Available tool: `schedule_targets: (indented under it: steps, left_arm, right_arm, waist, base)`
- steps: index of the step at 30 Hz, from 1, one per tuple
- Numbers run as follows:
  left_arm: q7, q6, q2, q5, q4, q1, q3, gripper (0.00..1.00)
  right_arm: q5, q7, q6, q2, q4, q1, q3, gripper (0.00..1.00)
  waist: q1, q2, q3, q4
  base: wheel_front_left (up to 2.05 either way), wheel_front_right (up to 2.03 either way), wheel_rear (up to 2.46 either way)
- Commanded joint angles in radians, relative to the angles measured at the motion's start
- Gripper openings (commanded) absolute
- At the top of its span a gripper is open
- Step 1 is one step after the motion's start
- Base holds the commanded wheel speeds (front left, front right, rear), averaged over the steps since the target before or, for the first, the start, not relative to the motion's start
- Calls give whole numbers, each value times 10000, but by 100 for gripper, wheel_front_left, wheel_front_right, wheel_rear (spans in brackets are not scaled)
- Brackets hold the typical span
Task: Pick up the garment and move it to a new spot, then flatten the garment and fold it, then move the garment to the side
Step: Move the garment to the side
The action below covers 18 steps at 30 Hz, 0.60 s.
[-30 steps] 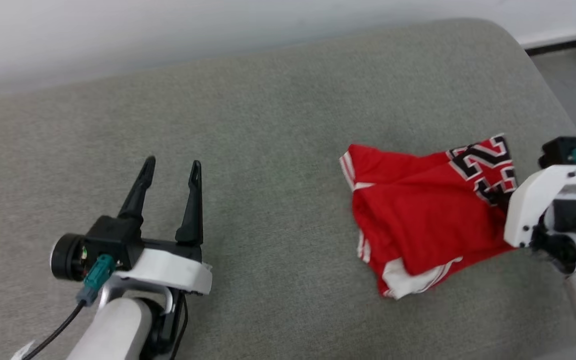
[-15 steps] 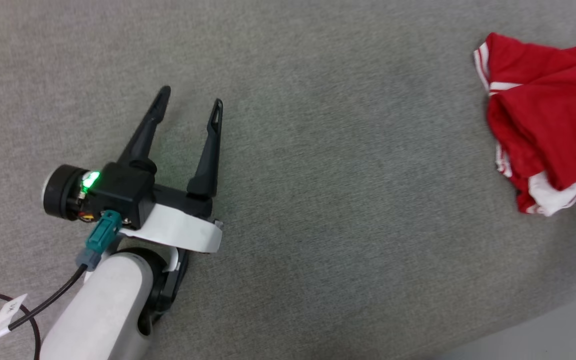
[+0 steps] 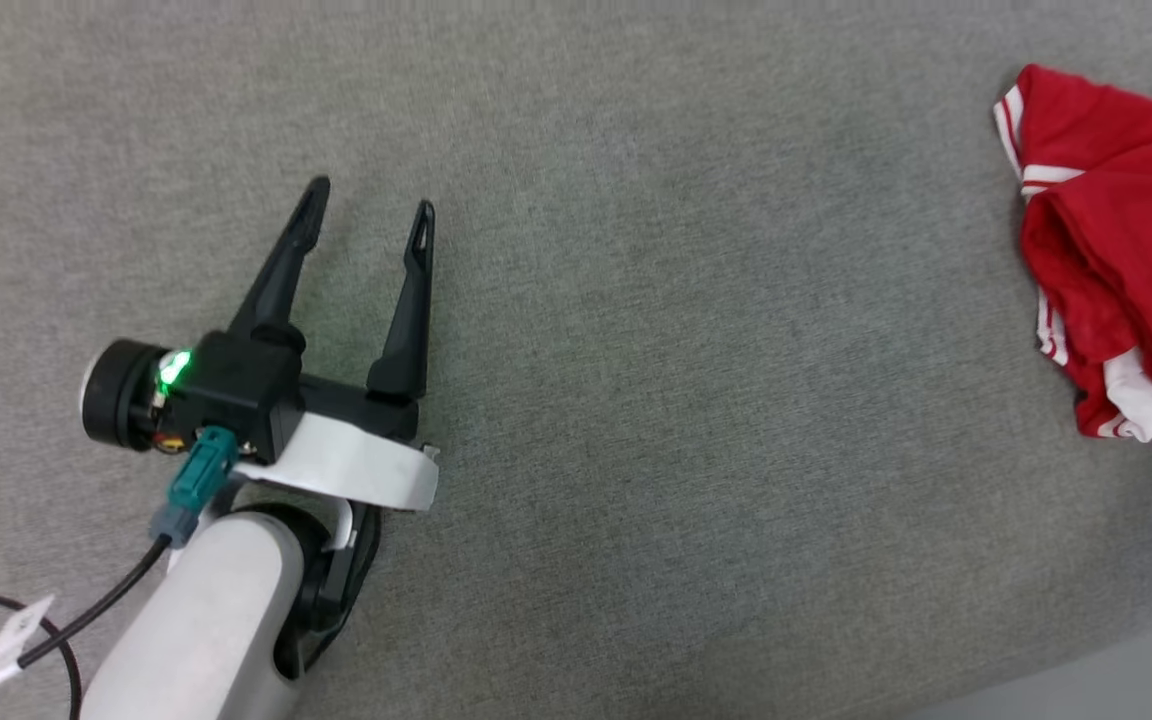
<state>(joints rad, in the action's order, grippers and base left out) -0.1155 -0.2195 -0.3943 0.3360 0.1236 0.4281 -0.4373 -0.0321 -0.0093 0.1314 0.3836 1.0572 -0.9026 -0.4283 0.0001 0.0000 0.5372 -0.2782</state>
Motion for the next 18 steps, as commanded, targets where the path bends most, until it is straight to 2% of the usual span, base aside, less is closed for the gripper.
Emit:
schedule_targets:
  steps: [1, 7, 11, 18]
  left_arm:
    - [-157, -47, 93, 113, -100, -224, 40, 100]
    - [-668, -204, 386, 563, -654, -1084, 124, 100]
    - [-908, -342, 575, 853, -981, -1710, 187, 100]
    - [-1174, -485, 832, 1180, -1397, -2494, 300, 100]
  right_arm:
    - [-255, -271, -16, -19, -139, 203, -125, 100]
    - [-829, -1062, -16, -536, -805, 1191, 51, 100]
    - [-836, -1440, -16, -1088, -1439, 2222, 738, 100]
    - [-140, -1858, -15, -1978, -3173, 4217, 2136, 100]
  waist:
    - [-1, 0, -474, 18]
    - [-1, 0, -1858, 152]
    - [-1, 0, -2751, 359]
    - [-1, 0, -3791, 1098]
  base:
    - [0, 0, 0]
    - [0, 0, 0]
    - [0, 0, 0]
    - [0, 0, 0]
